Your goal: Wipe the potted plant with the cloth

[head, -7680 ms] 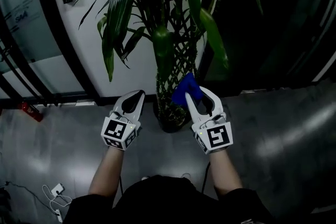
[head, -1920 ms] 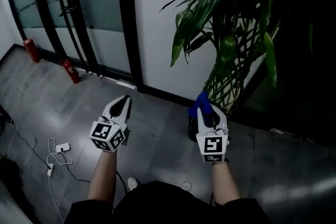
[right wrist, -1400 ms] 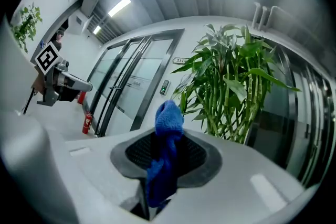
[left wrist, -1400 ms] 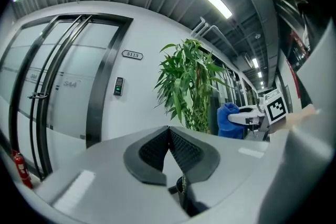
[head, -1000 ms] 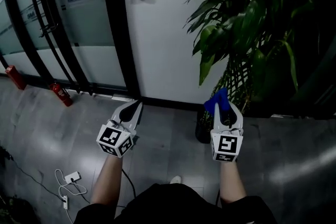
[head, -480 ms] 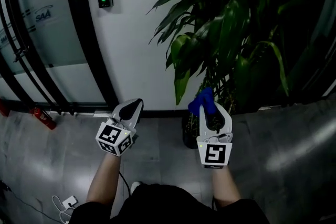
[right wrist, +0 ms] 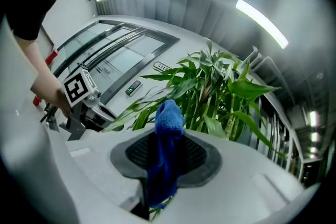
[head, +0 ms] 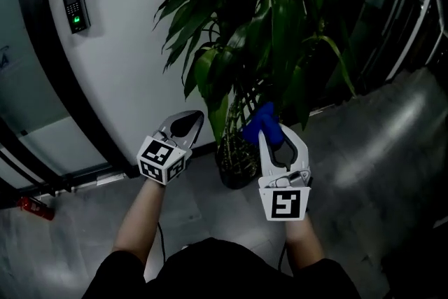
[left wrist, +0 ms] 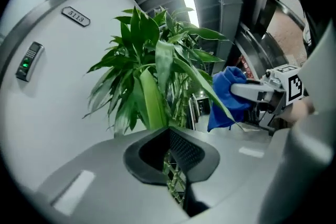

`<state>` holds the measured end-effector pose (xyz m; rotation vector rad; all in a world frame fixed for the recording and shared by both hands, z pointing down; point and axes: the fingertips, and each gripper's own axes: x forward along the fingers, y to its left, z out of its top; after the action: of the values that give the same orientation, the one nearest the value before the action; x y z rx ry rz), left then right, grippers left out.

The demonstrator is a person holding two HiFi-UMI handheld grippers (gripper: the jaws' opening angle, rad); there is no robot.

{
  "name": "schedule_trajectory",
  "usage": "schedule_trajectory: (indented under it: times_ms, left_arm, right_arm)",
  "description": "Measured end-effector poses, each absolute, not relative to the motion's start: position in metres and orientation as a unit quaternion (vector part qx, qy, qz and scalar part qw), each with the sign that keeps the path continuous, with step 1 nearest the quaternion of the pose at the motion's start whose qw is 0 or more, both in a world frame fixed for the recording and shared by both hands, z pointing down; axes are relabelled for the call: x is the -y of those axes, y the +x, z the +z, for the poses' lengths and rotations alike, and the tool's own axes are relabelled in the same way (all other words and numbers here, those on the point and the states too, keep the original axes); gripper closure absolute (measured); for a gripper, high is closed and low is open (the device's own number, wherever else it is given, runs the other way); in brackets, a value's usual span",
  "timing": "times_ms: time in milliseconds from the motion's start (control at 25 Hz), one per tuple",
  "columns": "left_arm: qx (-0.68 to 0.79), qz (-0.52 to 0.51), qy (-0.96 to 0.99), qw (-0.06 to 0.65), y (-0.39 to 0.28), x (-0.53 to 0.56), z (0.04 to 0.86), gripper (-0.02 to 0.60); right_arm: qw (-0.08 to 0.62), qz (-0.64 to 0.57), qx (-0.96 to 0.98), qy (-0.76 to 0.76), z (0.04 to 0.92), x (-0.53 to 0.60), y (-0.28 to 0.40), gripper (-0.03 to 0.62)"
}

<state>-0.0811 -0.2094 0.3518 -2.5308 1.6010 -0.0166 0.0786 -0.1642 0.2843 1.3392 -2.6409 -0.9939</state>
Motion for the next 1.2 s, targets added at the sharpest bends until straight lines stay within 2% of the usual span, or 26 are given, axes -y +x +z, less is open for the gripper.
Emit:
schedule_trajectory:
  times_ms: [120,400,720,1000,1200]
  left_arm:
    - [-0.491,-0.029,-0.869,0.058,-0.063,0.233,0.361,0.574]
    - [-0.428,-0.012,-0.899,0.091,-0.036,0.250,0.333,0.574]
    - [-0.414,-0.009,-0.903,0.114,-0.030,0.250,0.305,0.574]
    - [-0.408,0.000,-0.903,0.135,-0.031,0.237,0.282,0.574]
    - [-0.398,0.016,-0.909,0.125,-0.028,0.231,0.277,0.574]
  right_arm:
    - [0.015,-0.345,0.831,0.435,0.272,0.148,0.078,0.490]
    - [0.018,-0.457,0.780,0.427,0.215,0.119,0.049,0.490]
    - [0.022,-0.494,0.752,0.436,0.158,0.117,0.014,0.490]
    - [0.112,-0.482,0.750,0.439,0.165,0.144,-0.014,0.490]
    - [0.140,-0.481,0.756,0.421,0.186,0.153,-0.025,0.490]
